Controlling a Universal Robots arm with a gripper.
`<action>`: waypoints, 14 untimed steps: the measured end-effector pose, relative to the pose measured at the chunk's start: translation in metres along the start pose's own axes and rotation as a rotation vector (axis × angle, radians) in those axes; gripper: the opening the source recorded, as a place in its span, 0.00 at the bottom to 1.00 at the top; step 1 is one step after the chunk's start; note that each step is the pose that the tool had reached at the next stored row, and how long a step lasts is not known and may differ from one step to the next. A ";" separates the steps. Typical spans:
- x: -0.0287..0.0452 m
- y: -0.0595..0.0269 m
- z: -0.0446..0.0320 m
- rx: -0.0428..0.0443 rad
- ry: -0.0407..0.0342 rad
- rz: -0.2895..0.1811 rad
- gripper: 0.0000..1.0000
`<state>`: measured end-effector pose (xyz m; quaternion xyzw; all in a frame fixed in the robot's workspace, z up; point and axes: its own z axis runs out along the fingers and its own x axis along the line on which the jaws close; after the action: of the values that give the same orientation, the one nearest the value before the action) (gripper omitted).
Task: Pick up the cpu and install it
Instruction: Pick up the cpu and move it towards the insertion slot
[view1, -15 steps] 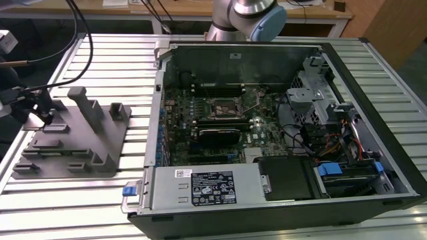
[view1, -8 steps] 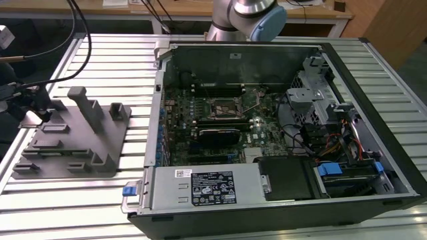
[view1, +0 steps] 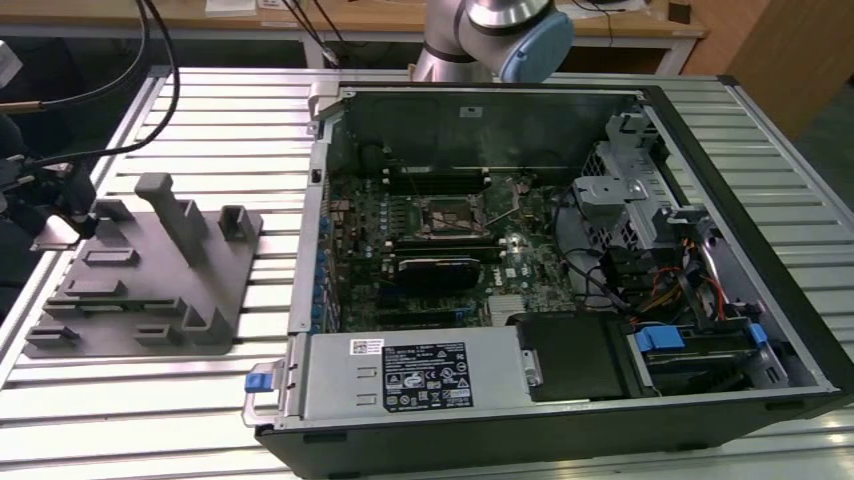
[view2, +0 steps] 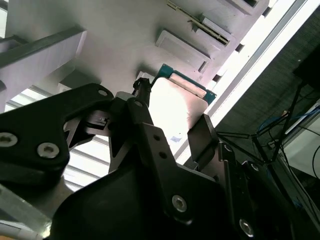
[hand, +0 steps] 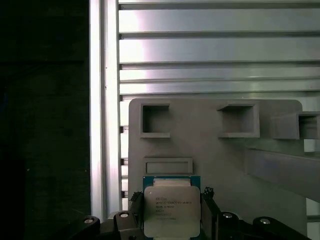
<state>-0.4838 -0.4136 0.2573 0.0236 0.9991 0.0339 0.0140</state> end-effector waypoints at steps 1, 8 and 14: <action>0.0000 0.0001 -0.0011 0.0000 0.0000 0.000 0.54; -0.0002 0.0010 -0.0100 0.0000 0.0000 0.000 0.54; -0.0004 0.0017 -0.0172 0.0000 0.0000 0.000 0.54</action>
<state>-0.4838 -0.4130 0.2746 0.0236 0.9991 0.0339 0.0140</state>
